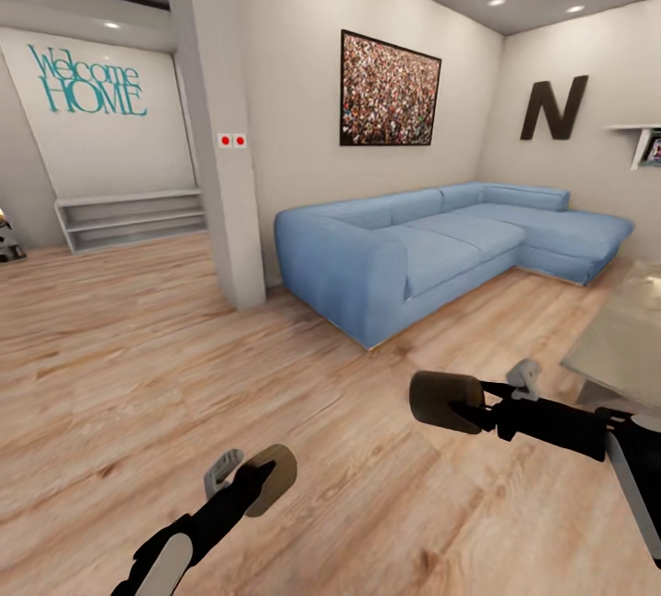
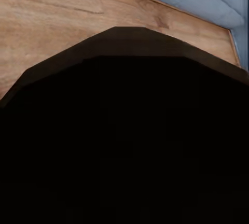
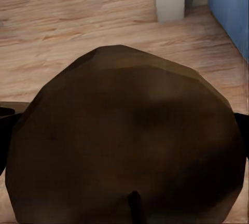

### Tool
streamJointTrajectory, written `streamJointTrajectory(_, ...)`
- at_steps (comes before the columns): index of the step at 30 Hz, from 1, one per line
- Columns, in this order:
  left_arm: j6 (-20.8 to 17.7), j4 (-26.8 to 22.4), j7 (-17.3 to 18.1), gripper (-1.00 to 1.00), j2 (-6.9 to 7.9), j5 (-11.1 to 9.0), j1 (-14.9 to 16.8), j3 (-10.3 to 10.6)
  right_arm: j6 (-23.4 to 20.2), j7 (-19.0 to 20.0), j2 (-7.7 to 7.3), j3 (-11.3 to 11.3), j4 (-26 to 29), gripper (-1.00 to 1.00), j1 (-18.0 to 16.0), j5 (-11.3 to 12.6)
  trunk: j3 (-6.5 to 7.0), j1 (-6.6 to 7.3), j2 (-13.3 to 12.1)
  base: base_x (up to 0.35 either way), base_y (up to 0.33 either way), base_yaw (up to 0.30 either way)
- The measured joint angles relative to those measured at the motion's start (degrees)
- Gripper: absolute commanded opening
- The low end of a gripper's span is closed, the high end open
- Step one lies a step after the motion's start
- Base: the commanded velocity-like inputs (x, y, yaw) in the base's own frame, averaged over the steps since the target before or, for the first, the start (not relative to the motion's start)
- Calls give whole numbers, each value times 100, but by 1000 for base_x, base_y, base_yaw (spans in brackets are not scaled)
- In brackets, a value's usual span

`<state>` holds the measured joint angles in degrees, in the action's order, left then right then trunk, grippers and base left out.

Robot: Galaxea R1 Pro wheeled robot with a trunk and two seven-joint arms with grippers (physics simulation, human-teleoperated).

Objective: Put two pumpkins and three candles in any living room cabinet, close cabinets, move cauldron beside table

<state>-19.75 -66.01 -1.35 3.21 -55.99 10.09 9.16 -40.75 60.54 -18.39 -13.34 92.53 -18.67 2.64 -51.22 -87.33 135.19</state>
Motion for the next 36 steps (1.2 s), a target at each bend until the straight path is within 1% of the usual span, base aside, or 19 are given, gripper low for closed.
streamJointTrajectory(9, 1, 3, -8, -100, 0, 0, 0, 0, 11, 6, -5, 8, 1, -100, -1, 0, 28, 0, 0, -335, 12, -293)
streamJointTrajectory(12, 1, 1, 0, -100, 0, 6, 0, 5, 12, 6, -6, 9, 3, -100, -2, 1, 37, 1, 0, -195, 0, -293)
streamJointTrajectory(19, 3, -2, 69, -100, 18, -15, 0, 16, 15, 7, -6, 9, 2, -100, -1, 1, 59, 3, 0, -41, 0, -293)
streamJointTrajectory(21, 3, -7, 88, -100, 43, -42, 0, 11, 16, 7, -6, 2, 4, -100, -2, 1, 65, 4, 0, -2, 0, -293)
streamJointTrajectory(26, -7, -11, 57, -100, 18, -35, 0, 7, 22, 13, -13, -5, 6, -100, -4, 2, 80, 4, 0, -1, 0, -293)
streamJointTrajectory(31, 0, -12, 98, -100, 24, -41, 0, 18, 31, 15, -12, -7, 4, -100, -3, 1, 96, 4, 0, 0, 0, -293)
streamJointTrajectory(36, 5, -11, 96, -100, 7, -1, 0, 34, 29, 15, -15, -2, 10, -100, -2, 3, 111, 4, 0, 0, -208, -293)
